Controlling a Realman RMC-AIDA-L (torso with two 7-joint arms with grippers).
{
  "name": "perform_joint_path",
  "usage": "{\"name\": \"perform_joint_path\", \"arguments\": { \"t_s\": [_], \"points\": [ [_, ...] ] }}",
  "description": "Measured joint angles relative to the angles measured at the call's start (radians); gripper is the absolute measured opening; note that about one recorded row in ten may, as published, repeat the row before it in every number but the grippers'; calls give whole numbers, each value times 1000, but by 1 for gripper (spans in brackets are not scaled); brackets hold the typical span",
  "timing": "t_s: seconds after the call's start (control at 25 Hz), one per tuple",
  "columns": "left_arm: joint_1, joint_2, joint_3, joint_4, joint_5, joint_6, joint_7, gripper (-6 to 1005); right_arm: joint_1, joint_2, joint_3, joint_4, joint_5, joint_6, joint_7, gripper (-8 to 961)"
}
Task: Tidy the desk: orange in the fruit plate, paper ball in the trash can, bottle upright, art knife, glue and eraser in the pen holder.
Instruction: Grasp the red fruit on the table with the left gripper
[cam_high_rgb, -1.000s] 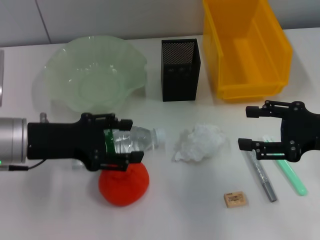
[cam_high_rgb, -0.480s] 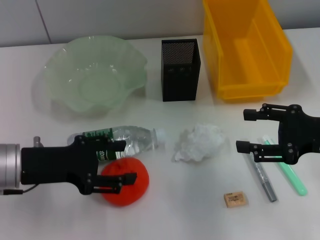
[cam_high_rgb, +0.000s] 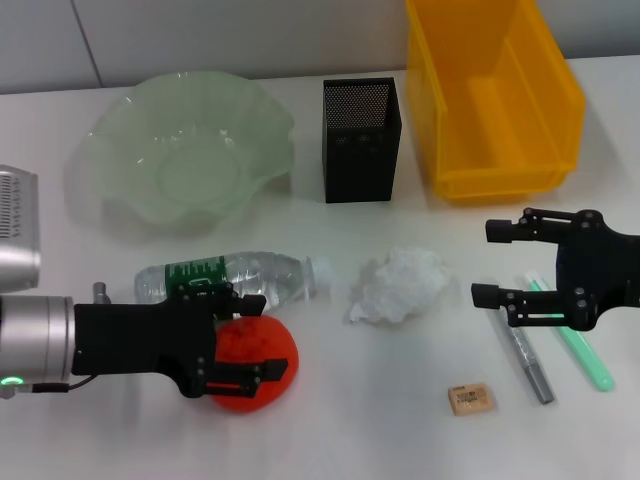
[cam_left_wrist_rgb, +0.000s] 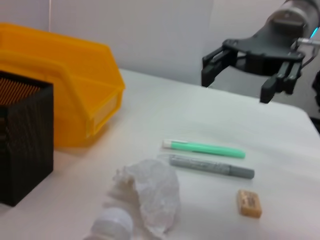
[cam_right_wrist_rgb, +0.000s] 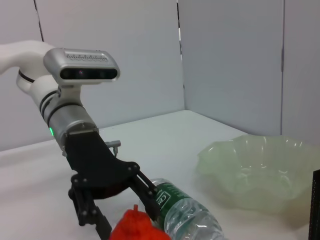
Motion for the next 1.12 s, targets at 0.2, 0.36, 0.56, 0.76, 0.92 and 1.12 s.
{"name": "perform_joint_path", "arguments": {
  "t_s": [0.2, 0.36, 0.56, 0.76, 0.92, 1.12],
  "points": [
    [-2, 0, 14, -2, 0, -28, 0, 782, 0, 0, -2, -2, 0, -1, 3, 778],
    [-2, 3, 13, -2, 0, -31, 0, 778, 0, 0, -5, -2, 0, -3, 3, 778],
    [10, 5, 7, -3, 6, -37, 19, 774, 3, 0, -8, -2, 0, -6, 4, 779],
    [16, 5, 0, -4, 48, -43, 22, 770, 6, 0, -8, -2, 0, -9, 6, 777],
    [20, 5, 0, -4, 51, -45, 22, 766, 8, 0, -8, 0, 0, -13, 7, 777],
    [21, 4, -11, -4, 51, -55, 6, 762, 9, 0, -8, 2, 0, -17, 7, 777]
  ]
}}
